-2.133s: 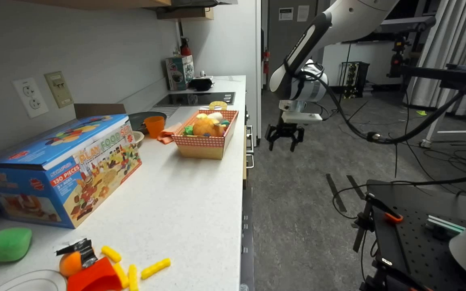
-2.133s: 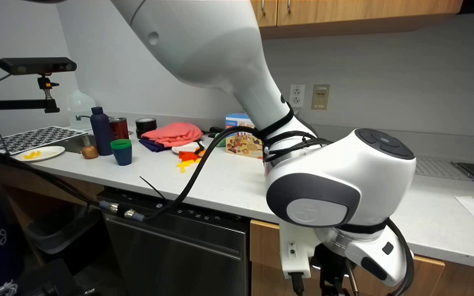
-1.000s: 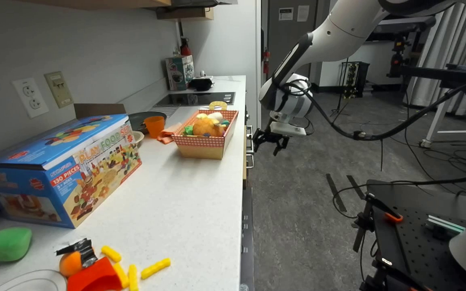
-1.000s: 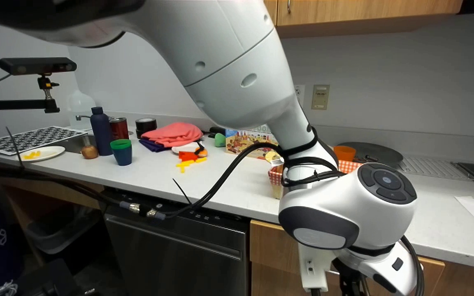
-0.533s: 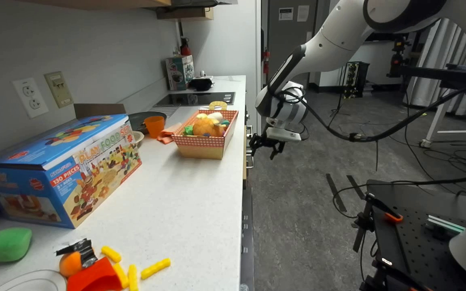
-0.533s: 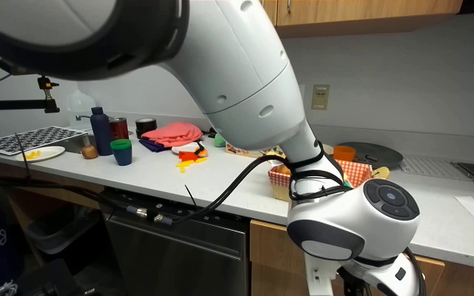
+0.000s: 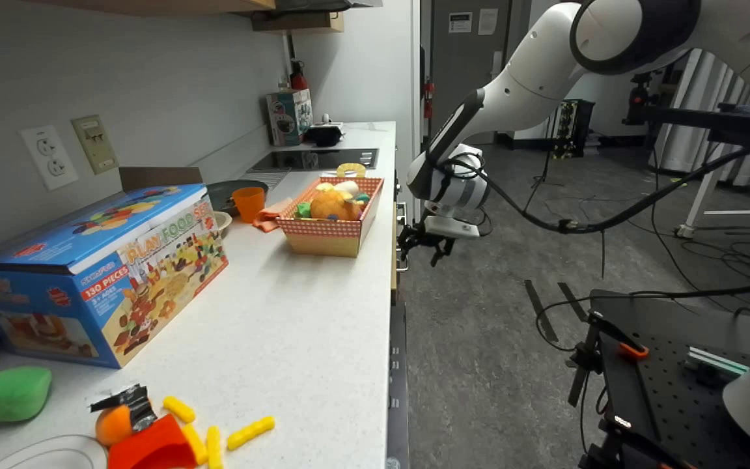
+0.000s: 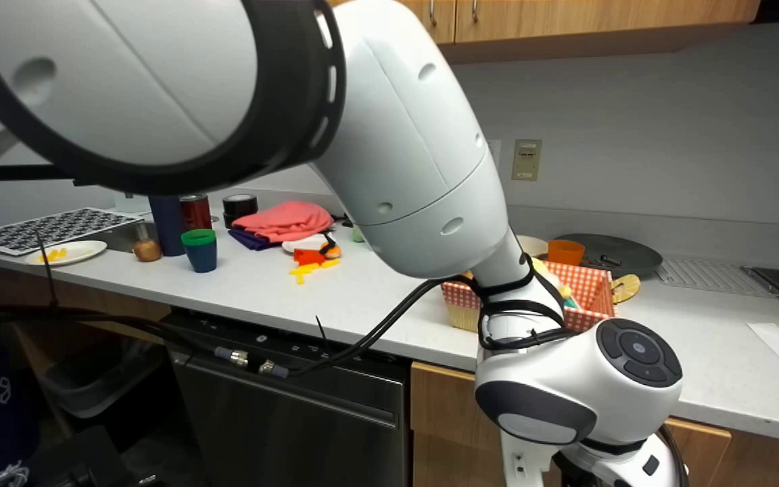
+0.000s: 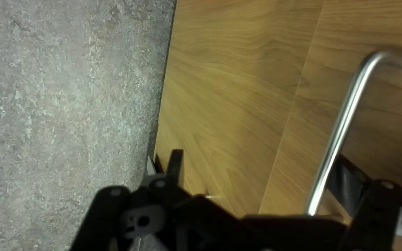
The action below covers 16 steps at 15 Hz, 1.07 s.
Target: Open the drawer and put the plush toys into the drawer
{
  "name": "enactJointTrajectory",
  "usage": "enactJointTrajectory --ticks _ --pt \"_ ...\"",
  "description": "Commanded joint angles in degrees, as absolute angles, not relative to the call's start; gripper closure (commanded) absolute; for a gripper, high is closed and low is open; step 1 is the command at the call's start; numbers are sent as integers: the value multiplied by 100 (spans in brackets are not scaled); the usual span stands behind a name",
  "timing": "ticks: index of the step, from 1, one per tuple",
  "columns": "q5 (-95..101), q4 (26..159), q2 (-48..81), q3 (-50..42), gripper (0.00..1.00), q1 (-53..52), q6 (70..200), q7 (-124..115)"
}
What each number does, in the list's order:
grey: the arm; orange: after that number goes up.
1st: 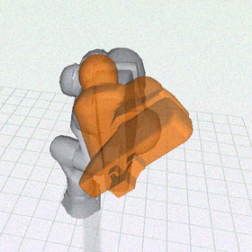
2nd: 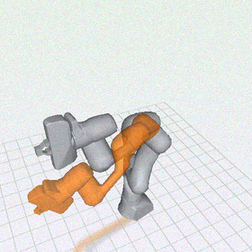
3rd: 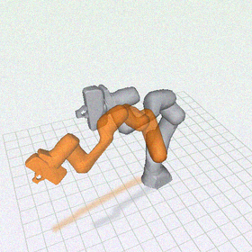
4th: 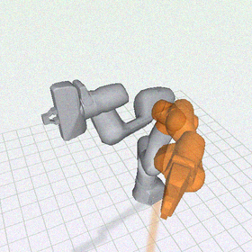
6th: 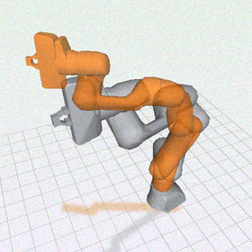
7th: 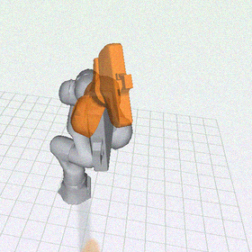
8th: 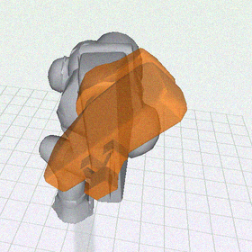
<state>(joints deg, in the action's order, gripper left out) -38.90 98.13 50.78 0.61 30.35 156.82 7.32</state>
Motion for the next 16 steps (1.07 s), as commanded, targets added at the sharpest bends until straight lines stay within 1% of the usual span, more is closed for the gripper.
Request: enactJointTrajectory --ticks 1,6,9,13,16 --pt "-3942 9761 5189 183 0 3216 15709 830" --pt "-4129 10344 5020 235 0 3508 15878 960" --pt "-4616 10927 4775 383 0 3884 15960 1174" --pt "-5438 11581 4331 500 0 4355 16125 1861" --pt "-5818 11973 3958 472 0 4509 16423 2484"
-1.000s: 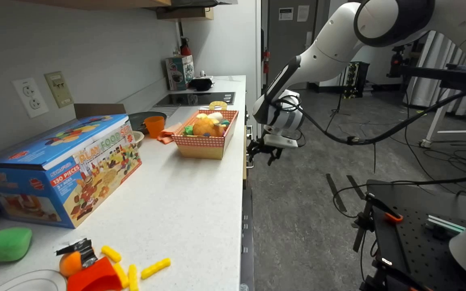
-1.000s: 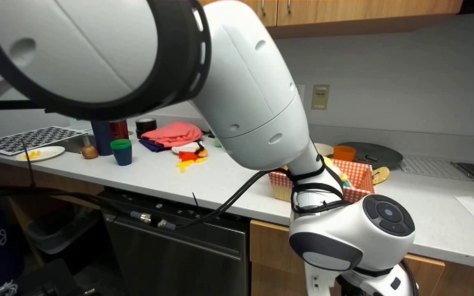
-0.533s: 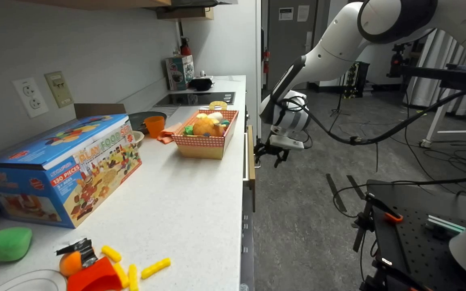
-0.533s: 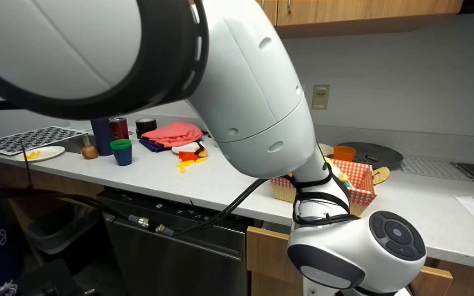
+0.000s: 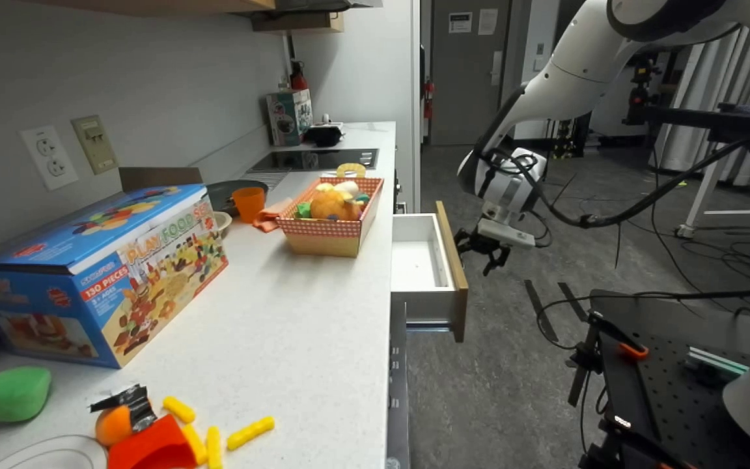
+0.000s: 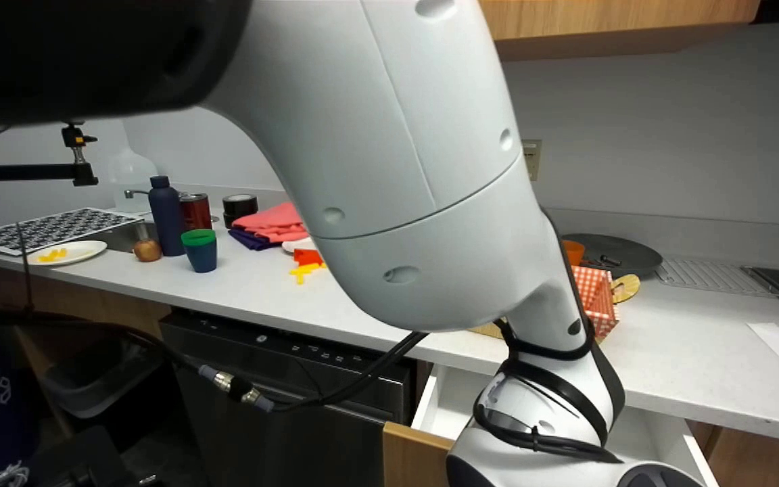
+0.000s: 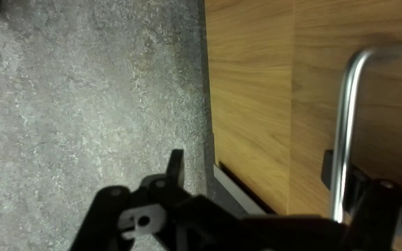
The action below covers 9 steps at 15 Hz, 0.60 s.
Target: Open the drawer and put the plush toys into the drawer
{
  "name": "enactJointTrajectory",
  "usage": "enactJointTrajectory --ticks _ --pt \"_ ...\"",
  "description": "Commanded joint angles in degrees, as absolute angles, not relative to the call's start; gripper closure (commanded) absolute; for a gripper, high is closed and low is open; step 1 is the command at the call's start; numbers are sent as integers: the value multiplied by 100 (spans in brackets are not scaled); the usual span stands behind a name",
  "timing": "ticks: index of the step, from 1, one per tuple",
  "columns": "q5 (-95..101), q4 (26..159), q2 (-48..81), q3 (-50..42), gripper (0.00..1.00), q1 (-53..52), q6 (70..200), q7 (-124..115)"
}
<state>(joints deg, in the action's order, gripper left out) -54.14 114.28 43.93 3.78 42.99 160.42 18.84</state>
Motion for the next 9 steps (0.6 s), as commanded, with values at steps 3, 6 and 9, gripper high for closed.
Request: enactJointTrajectory --ticks 3,6,9 --pt "-5857 12342 3567 465 0 4544 16997 2872" --pt "-5731 12570 3073 434 0 4481 17447 3034" --pt "-5478 12902 2422 235 0 4255 17459 2895"
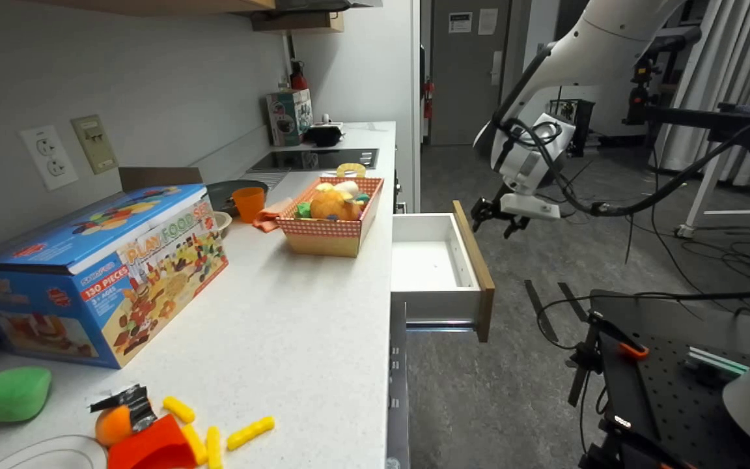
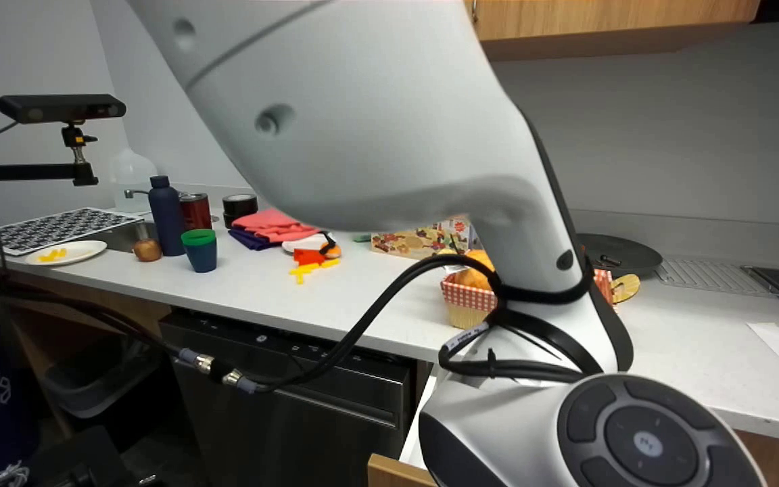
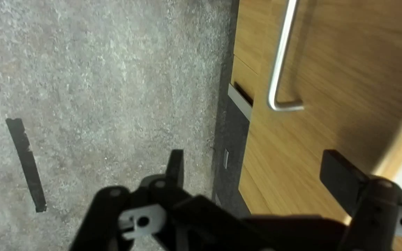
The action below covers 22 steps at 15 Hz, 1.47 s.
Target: Open the drawer and put the plush toys into the drawer
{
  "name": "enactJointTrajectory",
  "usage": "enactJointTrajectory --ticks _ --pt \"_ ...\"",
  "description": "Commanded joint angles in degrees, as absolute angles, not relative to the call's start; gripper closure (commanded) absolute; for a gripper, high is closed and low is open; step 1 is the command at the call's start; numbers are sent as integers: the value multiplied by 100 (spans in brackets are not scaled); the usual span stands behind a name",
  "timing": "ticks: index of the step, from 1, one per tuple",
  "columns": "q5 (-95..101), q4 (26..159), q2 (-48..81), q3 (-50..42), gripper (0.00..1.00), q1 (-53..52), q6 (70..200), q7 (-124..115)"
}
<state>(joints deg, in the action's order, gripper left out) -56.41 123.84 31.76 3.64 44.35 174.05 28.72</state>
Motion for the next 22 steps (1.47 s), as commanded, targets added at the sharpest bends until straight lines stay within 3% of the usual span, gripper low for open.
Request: enactJointTrajectory --ticks 1,5,22 --pt "-5388 12978 2222 203 0 4213 17399 2869" --pt "-4814 12964 1893 77 0 3955 17071 2592" --pt "-2235 11787 3088 -1155 0 2832 15155 89"
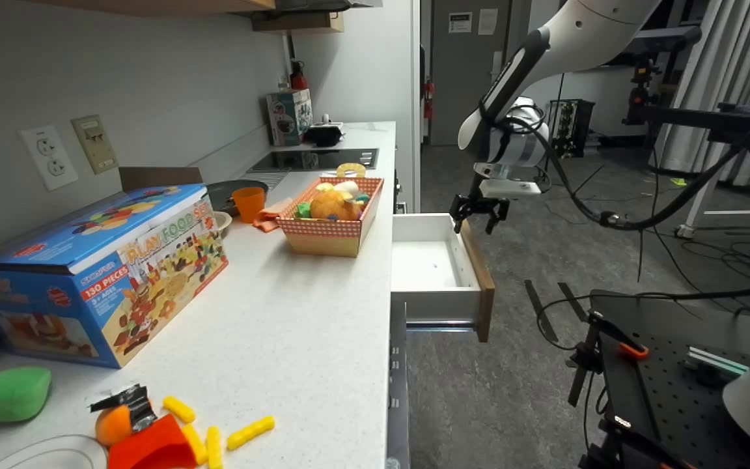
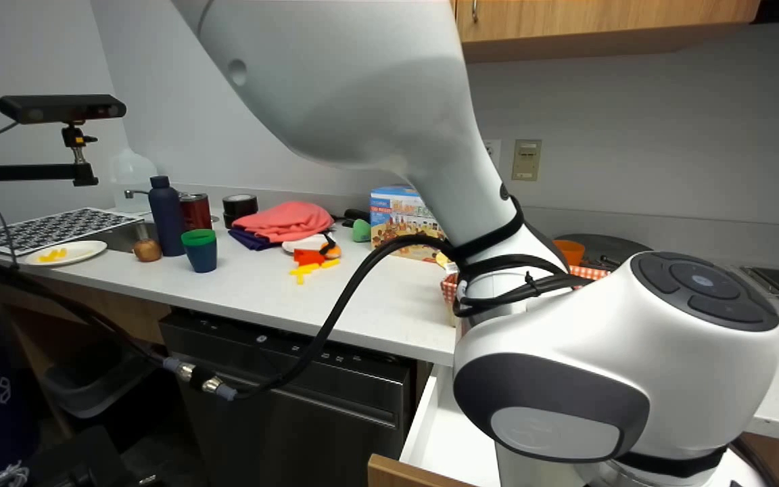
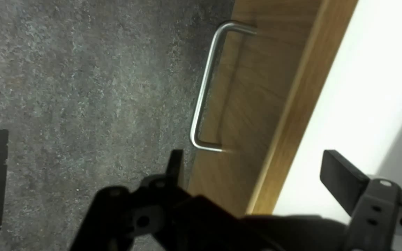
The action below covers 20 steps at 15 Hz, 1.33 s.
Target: Open the drawer and put the plush toys into the drawer
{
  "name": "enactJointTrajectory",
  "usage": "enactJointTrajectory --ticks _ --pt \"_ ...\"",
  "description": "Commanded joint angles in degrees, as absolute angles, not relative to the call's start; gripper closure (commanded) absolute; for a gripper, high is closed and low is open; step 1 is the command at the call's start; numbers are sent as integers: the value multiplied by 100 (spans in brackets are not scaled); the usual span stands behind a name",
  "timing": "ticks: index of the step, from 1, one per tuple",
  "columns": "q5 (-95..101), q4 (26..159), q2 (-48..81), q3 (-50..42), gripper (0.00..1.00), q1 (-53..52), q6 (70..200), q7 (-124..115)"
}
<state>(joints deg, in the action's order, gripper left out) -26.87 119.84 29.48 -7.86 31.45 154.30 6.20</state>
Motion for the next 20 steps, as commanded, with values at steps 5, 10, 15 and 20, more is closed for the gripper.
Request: enactJointTrajectory --ticks 5,10,15,20 --pt "-1482 11639 3276 -1707 0 2421 14721 -794" --pt "-332 11470 3499 -2588 0 1765 14032 -2164" --pt "233 11475 3399 -2885 0 1551 13526 -2716" --pt "413 11595 2965 -2785 0 1477 13753 -2630"
